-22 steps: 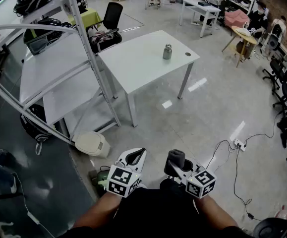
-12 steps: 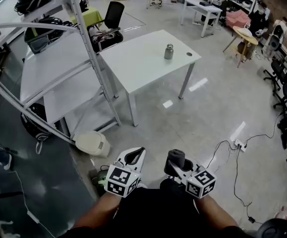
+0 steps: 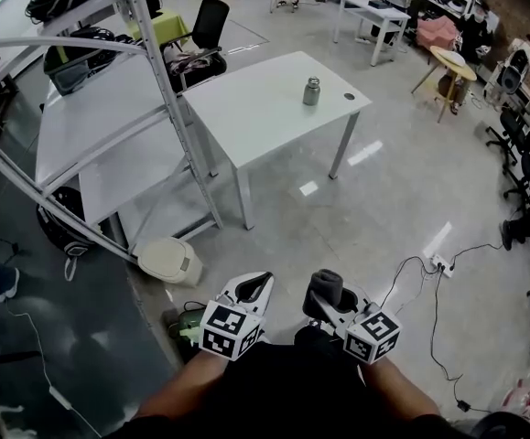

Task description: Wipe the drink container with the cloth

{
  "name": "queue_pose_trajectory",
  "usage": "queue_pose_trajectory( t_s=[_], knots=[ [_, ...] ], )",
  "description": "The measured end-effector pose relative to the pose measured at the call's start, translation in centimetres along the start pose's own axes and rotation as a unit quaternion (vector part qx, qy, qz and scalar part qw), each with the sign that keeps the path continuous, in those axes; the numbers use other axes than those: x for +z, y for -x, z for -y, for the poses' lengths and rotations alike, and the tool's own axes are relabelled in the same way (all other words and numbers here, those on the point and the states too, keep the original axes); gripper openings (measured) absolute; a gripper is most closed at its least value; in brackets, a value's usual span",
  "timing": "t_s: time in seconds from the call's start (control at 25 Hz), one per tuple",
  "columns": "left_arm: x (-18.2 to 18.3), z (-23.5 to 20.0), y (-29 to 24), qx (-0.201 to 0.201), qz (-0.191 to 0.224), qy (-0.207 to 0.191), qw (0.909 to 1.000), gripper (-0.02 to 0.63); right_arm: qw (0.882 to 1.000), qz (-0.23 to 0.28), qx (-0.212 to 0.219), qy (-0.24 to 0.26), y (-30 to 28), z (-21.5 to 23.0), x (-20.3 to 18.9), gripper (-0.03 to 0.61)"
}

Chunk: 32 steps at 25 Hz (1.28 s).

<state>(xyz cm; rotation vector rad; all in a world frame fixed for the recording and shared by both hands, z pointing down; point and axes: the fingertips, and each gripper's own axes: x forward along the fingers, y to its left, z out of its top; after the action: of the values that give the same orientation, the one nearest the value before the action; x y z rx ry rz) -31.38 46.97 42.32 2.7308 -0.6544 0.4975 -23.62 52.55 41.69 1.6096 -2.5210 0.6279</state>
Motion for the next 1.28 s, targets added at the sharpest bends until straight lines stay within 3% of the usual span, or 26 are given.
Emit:
queue_pose_trajectory(
  t_s=[0.4, 0.8, 1.28],
  knots=[
    [-0.6, 1.1, -0.5, -0.015, -0.006, -0.009, 0.9998, 0.017, 0.999, -0.008, -0.032, -0.017, 1.0, 1.4, -1.3, 0.114],
    [1.1, -0.2, -2.8, -0.012, -0.005, 0.002, 0.9999, 0.017, 0.999, -0.006, -0.025, -0.027, 0.0, 4.0, -0.1, 0.114],
    [6.6, -1.1, -11.0, 0.01, 0.008, -0.009, 0.9999, 0.017, 0.998, 0.015, -0.047, -0.043, -0.7, 15.2, 4.5, 0.114]
  ],
)
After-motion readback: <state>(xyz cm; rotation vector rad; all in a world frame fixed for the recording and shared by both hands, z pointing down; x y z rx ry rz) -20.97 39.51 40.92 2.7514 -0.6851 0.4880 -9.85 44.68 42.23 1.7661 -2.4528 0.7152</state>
